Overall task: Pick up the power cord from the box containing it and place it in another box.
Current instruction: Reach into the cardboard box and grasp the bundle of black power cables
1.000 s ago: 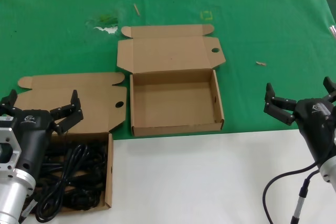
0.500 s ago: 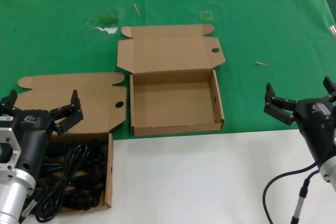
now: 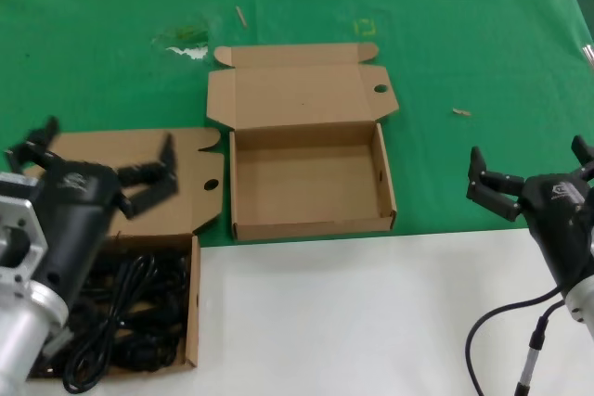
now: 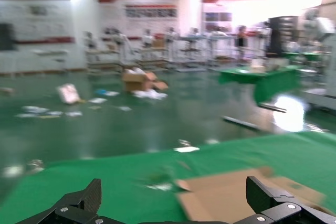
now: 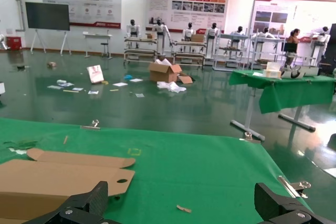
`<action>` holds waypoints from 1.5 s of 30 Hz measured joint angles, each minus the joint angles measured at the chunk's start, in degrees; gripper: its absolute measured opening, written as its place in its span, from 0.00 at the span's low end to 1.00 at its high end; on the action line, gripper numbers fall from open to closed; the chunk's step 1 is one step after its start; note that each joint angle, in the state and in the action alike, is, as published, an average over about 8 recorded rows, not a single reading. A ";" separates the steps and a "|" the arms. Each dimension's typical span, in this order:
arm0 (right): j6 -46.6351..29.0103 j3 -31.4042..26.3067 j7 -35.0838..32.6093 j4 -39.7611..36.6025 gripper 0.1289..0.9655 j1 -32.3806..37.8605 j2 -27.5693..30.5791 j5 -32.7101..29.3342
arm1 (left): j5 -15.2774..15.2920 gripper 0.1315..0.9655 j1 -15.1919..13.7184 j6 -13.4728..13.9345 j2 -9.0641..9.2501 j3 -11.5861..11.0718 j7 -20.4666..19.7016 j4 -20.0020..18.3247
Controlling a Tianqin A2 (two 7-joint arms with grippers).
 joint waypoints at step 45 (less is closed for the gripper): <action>0.00 0.00 0.01 0.00 1.00 0.00 0.00 -0.01 | -15.56 0.99 9.77 -2.02 -24.75 15.54 -2.71 -0.80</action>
